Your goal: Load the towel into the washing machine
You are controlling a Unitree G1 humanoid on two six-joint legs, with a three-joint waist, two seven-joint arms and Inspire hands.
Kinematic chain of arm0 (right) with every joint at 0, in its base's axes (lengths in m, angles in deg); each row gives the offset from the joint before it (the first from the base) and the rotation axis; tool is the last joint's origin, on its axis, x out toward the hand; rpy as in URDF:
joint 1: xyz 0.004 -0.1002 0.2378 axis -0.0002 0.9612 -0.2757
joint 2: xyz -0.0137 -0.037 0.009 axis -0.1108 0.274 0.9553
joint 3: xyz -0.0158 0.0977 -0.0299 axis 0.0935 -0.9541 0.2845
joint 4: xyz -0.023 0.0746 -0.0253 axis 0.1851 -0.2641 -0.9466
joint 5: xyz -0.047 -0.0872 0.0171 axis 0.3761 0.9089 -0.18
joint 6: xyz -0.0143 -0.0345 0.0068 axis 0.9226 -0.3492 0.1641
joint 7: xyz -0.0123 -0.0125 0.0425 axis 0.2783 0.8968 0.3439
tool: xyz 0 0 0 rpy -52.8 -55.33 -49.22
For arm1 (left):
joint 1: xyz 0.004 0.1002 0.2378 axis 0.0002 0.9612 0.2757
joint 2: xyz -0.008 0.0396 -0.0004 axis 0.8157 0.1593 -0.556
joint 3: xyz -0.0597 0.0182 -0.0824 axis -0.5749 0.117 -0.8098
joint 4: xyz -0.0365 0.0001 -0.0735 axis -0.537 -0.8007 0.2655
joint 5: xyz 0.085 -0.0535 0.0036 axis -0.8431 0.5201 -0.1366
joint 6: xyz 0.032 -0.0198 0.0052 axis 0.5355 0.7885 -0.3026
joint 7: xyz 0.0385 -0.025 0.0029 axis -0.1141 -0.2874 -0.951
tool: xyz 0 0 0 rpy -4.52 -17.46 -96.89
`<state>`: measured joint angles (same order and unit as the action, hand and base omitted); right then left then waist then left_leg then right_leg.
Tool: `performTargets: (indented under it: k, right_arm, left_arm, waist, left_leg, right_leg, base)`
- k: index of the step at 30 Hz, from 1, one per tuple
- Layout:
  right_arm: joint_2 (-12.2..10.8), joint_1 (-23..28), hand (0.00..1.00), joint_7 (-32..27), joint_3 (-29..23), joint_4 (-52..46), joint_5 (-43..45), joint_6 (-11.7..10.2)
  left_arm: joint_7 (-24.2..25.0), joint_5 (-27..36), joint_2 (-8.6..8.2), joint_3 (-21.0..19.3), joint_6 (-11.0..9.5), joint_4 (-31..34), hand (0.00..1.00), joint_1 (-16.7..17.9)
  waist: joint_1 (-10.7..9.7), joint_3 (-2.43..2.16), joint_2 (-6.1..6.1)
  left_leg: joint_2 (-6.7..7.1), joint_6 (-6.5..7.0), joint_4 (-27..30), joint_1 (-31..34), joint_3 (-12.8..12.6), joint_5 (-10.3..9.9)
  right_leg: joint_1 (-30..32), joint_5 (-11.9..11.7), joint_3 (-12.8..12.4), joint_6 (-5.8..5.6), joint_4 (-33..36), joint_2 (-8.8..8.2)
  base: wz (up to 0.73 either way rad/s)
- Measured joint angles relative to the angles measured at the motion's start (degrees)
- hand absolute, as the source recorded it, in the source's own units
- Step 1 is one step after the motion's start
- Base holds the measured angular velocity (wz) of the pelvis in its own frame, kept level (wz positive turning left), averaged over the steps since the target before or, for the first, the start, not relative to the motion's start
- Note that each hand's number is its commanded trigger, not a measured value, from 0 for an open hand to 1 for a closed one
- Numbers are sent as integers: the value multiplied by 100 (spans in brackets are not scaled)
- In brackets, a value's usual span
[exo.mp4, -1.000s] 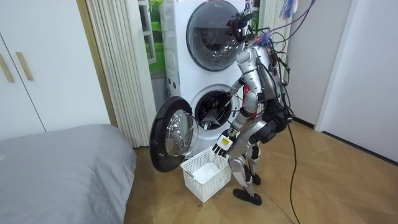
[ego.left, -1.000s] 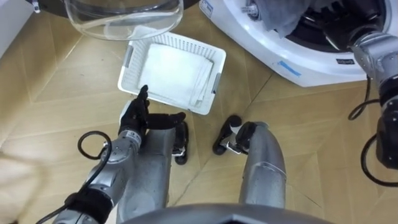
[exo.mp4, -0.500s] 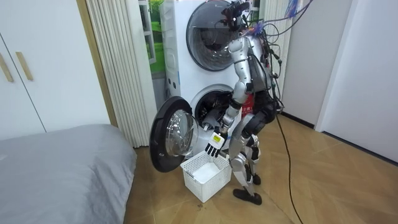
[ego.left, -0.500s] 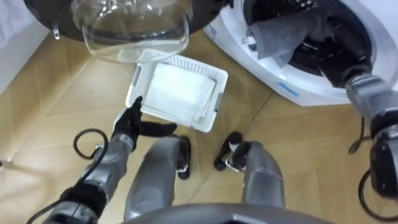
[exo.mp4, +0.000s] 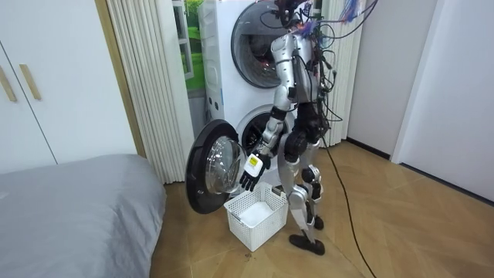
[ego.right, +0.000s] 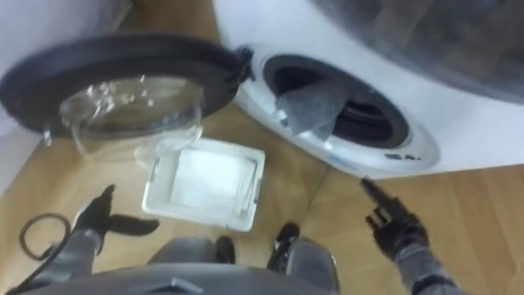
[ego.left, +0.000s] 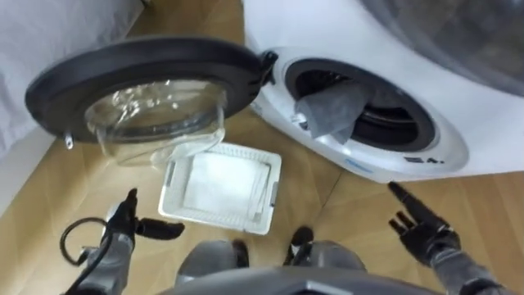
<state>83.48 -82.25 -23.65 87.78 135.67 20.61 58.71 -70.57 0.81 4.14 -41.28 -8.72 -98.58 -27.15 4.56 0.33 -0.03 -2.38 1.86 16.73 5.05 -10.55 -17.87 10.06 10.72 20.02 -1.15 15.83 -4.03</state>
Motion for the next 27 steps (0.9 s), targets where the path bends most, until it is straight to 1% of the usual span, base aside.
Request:
performTargets:
  k: [1, 2, 3, 4, 5, 6, 7, 8, 9, 10, 11, 12, 13, 14, 15, 16, 17, 18, 19, 21, 22, 25, 27]
  right_arm:
    - [-84, 91, 0, 2, 14, 1, 230, -16]
    - [-163, 162, 0, 5, 14, 5, 483, -55]
    - [-207, 202, 0, 7, 24, 10, 585, -85]
    - [-272, 275, 0, 1, 15, 15, 742, -145]
    - [-330, 343, 0, -49, -60, 58, 937, -141]
    - [-385, 335, 0, -102, -71, 145, 1301, -65]
    - [-403, 312, 0, -108, -68, 148, 1524, -40]
    - [-430, 309, 0, -83, -62, 104, 1881, -37]
    - [-434, 301, 0, -89, -44, 59, 2032, -38]
    - [-431, 286, 0, -153, 68, -74, 2349, -62]
    - [-394, 350, 0, -243, 137, -146, 2619, -102]
    - [-388, 387, 0, -360, 168, -159, 2936, -109]
    - [-378, 420, 0, -398, 167, -147, 3102, -98]
    - [-380, 449, 0, -429, 165, -77, 3396, -80]
    - [-397, 448, 0, -438, 164, -47, 3535, -76]
    - [-430, 437, 0, -464, 169, -43, 3741, -77]
    - [-445, 376, 0, -478, 168, -61, 3981, -83]
    - [-446, 343, 0, -481, 172, -57, 4102, -84]
    - [-449, 285, 0, -512, 176, -12, 4246, -83]
    - [-457, 263, 0, -596, 276, 23, 4315, -79]
    - [-464, 261, 0, -622, 309, 17, 4338, -78]
    - [-485, 200, 0, -630, 336, 16, 4614, -53]
    - [-492, 190, 0, -609, 329, 14, 4733, -17]
  left_arm:
    - [-30, -39, -7, -30, -2, -44, 0, 113]
    - [-27, -61, -62, -169, -29, -92, 0, 216]
    - [-30, -65, -92, -220, -35, -133, 0, 232]
    - [-26, -81, -140, -222, -42, -156, 0, 232]
    - [-29, -80, -165, -183, -106, -48, 0, 193]
    - [-77, -90, -171, -184, -107, 32, 0, 292]
    - [-87, -112, -166, -199, -101, 20, 0, 330]
    - [-131, -160, -174, -294, -68, -37, 0, 479]
    - [-158, -165, -192, -370, -54, -85, 0, 533]
    - [-171, -222, -222, -572, -1, -190, 0, 639]
    - [-165, -280, -314, -694, 75, -304, 0, 675]
    - [-148, -289, -372, -785, 142, -313, 0, 692]
    - [-138, -318, -401, -835, 144, -308, 0, 661]
    - [-130, -342, -422, -867, 138, -301, 0, 581]
    - [-131, -340, -421, -870, 137, -306, 0, 544]
    - [-137, -315, -415, -868, 141, -310, 0, 485]
    - [-134, -336, -421, -869, 183, -328, 0, 440]
    - [-128, -338, -426, -865, 198, -334, 0, 437]
    - [-96, -339, -438, -859, 243, -364, 0, 431]
    - [-5, -275, -456, -842, 303, -446, 0, 374]
    - [20, -253, -465, -842, 339, -449, 0, 375]
    - [113, -189, -473, -850, 446, -464, 0, 337]
    - [164, -110, -492, -862, 485, -510, 0, 318]
  waist:
    - [-47, -7, 0]
    - [-171, -5, -21]
    - [-250, 45, -108]
    - [-379, 37, -163]
    - [-422, 32, -135]
    - [-211, -16, -164]
    - [-148, -11, -161]
    - [-10, 28, -130]
    - [55, 34, -118]
    - [71, 39, -110]
    - [-52, 10, -38]
    - [-203, 29, -25]
    - [-257, 30, -16]
    - [-286, 26, 12]
    - [-260, 29, 15]
    - [-244, 33, 3]
    - [-232, 29, -11]
    - [-229, 35, -28]
    - [-241, 22, -58]
    - [-262, 44, -72]
    - [-260, 30, -92]
    - [-260, 46, -135]
    - [-259, 50, -139]
  left_leg:
    - [-11, -40, -50, -157, -3, 39]
    - [-3, -95, 115, -196, -32, 72]
    - [26, -143, 312, -112, -30, 85]
    - [118, -150, 133, 78, 50, 121]
    - [115, -21, -292, 250, -14, 494]
    - [125, 20, -409, 87, -235, 646]
    - [112, 20, -421, 5, -258, 647]
    - [114, 22, -468, -210, 7, 644]
    - [96, 21, -515, -335, 232, 643]
    - [67, -13, -571, -510, 554, 624]
    - [-13, -132, -582, -630, 602, 571]
    - [-27, -169, -622, -737, 535, 580]
    - [-33, -184, -668, -801, 485, 592]
    - [-42, -187, -747, -935, 359, 602]
    - [-60, -188, -808, -992, 277, 602]
    - [-80, -188, -854, -1062, 242, 601]
    - [-68, -188, -856, -1066, 251, 601]
    - [-66, -188, -858, -1068, 259, 600]
    - [-59, -188, -859, -1090, 261, 598]
    - [-22, -187, -862, -1161, 262, 594]
    - [-19, -186, -861, -1177, 262, 593]
    - [-3, -185, -861, -1175, 261, 592]
    - [2, -173, -861, -1185, 249, 572]
  right_leg:
    - [-248, -10, -25, 9, -178, 29]
    - [-497, -24, -189, 10, -351, 26]
    - [-623, -33, -469, 2, -438, -18]
    - [-766, -43, -1058, -15, -553, -101]
    - [-743, -19, -1279, -54, -527, -153]
    - [-719, -67, -1247, -153, -522, -164]
    - [-758, -85, -1129, -167, -528, -154]
    - [-830, -71, -898, -142, -659, -76]
    - [-814, -100, -830, -86, -806, 15]
    - [-729, -506, -767, 107, -1134, 192]
    - [-854, -625, -502, 182, -1012, 231]
    - [-1006, -622, -520, 183, -1011, 242]
    - [-1064, -618, -577, 177, -1009, 255]
    - [-1135, -598, -673, 155, -1004, 294]
    - [-1145, -583, -743, 142, -999, 315]
    - [-1138, -557, -752, 119, -998, 331]
    - [-1121, -552, -717, 117, -998, 360]
    - [-1124, -552, -708, 117, -997, 363]
    - [-1132, -553, -697, 117, -996, 364]
    - [-1203, -552, -703, 117, -996, 363]
    - [-1224, -550, -716, 116, -996, 362]
    - [-1246, -542, -713, 114, -996, 345]
    - [-1265, -531, -723, 108, -996, 343]
  base:
    - [23]
    - [39]
    - [84]
    - [119]
    - [82]
    - [20]
    - [-68]
    - [-72]
    - [-99]
    - [-63]
    - [-16]
    - [34]
    - [44]
    - [15]
    - [-7]
    - [-35]
    - [-38]
    - [-33]
    - [-15]
    - [-1]
    - [6]
    - [10]
    - [8]
